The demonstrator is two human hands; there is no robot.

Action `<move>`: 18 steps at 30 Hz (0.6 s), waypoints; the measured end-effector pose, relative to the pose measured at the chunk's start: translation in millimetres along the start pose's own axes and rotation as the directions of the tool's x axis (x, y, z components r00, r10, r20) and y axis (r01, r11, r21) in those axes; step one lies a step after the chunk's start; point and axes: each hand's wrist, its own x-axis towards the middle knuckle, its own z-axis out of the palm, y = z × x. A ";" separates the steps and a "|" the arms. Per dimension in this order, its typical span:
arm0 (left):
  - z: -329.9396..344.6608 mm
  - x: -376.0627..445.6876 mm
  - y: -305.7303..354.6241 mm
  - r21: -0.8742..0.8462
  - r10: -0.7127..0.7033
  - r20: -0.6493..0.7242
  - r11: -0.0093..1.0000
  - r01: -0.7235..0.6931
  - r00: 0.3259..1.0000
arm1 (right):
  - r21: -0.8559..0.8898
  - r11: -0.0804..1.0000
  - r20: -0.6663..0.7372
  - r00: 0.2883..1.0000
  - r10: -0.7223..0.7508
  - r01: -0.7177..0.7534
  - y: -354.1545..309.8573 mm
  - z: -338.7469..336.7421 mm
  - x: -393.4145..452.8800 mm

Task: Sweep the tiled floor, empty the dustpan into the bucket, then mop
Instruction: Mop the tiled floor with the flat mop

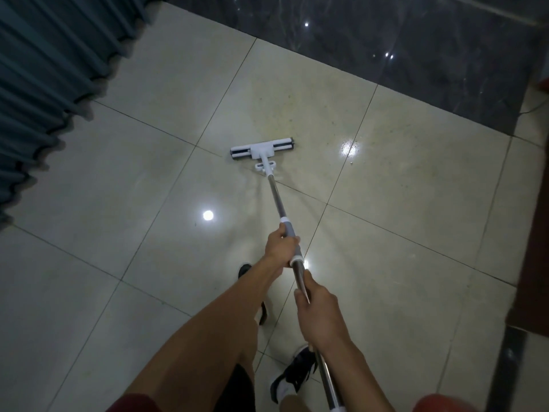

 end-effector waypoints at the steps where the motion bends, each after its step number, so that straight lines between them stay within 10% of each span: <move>1: -6.0 12.8 15.1 -0.003 0.007 -0.009 1.000 -0.007 1.000 | 0.008 1.000 -0.008 1.000 -0.004 0.004 -13.8 2.1 14.3; 18: -55.5 123.5 208.7 0.016 0.020 0.015 1.000 -0.020 1.000 | 0.074 0.997 -0.053 0.998 0.031 -0.027 -186.2 -20.4 155.4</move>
